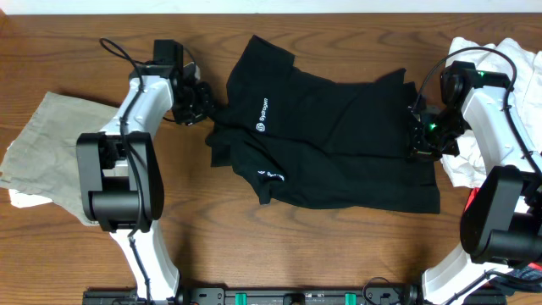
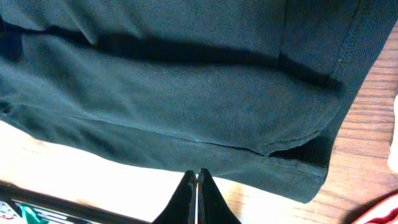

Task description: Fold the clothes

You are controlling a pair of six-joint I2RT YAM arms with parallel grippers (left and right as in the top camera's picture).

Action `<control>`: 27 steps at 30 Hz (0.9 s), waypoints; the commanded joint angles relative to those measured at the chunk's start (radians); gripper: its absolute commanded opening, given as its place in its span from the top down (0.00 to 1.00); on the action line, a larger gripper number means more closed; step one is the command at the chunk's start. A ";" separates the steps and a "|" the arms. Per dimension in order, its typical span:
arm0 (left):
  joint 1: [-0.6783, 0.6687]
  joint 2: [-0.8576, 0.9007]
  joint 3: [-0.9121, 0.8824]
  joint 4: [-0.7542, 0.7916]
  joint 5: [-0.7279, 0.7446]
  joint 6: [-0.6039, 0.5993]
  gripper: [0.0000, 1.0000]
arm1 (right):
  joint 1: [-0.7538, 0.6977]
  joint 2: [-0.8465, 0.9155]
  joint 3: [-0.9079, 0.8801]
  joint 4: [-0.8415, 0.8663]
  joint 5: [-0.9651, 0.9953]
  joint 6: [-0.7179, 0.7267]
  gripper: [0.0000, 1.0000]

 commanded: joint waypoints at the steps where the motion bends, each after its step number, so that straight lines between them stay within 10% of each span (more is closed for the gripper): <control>1: -0.027 0.051 -0.005 0.010 0.009 -0.034 0.55 | 0.000 -0.014 -0.002 -0.003 0.000 -0.017 0.98; 4: -0.037 0.071 -0.005 0.029 0.010 -0.055 0.88 | 0.000 -0.014 -0.002 -0.007 0.000 -0.017 0.98; 7: -0.034 0.071 -0.005 0.030 0.009 -0.063 0.93 | 0.000 -0.014 -0.002 -0.007 0.000 -0.017 0.98; 27: -0.024 0.070 -0.005 -0.047 -0.038 -0.058 0.51 | 0.000 -0.014 -0.002 -0.007 0.001 -0.017 0.98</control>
